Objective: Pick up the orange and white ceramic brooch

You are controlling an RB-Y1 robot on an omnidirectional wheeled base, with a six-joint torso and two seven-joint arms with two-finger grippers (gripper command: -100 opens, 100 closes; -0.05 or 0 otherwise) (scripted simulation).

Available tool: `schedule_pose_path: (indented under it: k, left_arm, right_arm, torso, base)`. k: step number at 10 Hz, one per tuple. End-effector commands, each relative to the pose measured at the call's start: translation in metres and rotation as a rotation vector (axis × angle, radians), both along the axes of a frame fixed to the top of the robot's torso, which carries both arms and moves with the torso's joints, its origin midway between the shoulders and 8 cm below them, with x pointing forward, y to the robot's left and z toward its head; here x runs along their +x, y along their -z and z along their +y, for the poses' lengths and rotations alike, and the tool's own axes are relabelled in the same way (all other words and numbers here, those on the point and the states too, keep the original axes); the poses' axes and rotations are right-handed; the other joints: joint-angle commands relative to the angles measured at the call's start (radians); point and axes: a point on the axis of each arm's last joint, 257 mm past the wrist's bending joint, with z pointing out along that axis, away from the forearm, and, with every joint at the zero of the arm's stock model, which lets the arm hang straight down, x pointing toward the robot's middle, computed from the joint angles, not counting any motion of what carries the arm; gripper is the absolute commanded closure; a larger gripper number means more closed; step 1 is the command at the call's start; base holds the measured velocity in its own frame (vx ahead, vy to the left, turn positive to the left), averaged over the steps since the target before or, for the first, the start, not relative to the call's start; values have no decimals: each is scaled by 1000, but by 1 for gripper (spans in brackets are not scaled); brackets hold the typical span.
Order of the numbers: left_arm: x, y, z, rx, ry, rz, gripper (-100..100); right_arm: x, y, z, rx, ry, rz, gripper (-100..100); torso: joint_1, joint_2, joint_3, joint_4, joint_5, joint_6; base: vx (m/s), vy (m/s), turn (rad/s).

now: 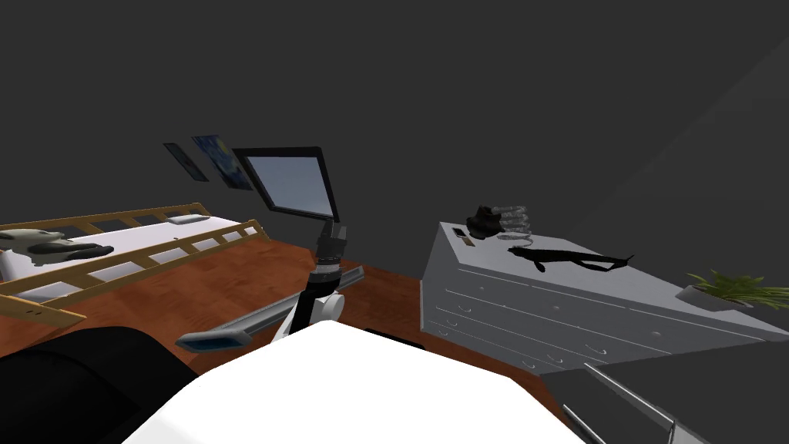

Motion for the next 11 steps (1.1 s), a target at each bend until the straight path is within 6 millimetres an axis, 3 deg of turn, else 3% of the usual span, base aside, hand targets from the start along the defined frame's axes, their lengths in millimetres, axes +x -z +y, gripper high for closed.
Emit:
schedule_pose_path:
  k: [1, 11]
  left_arm:
    - [0, 0, 0, 0, 0, 0, 0]
    - [0, 0, 0, 0, 0, 0, 0]
  right_arm:
    - [-13, 5, -8, -111, -69, 47, -100]
    - [-71, 10, -74, -598, -422, 264, -100]
  torso:
    - [0, 0, 0, 0, 0, 0]
    - [-3, -3, -2, -1, -1, 0]
  base:
    - [39, 71, 62]
    - [62, 49, 48]
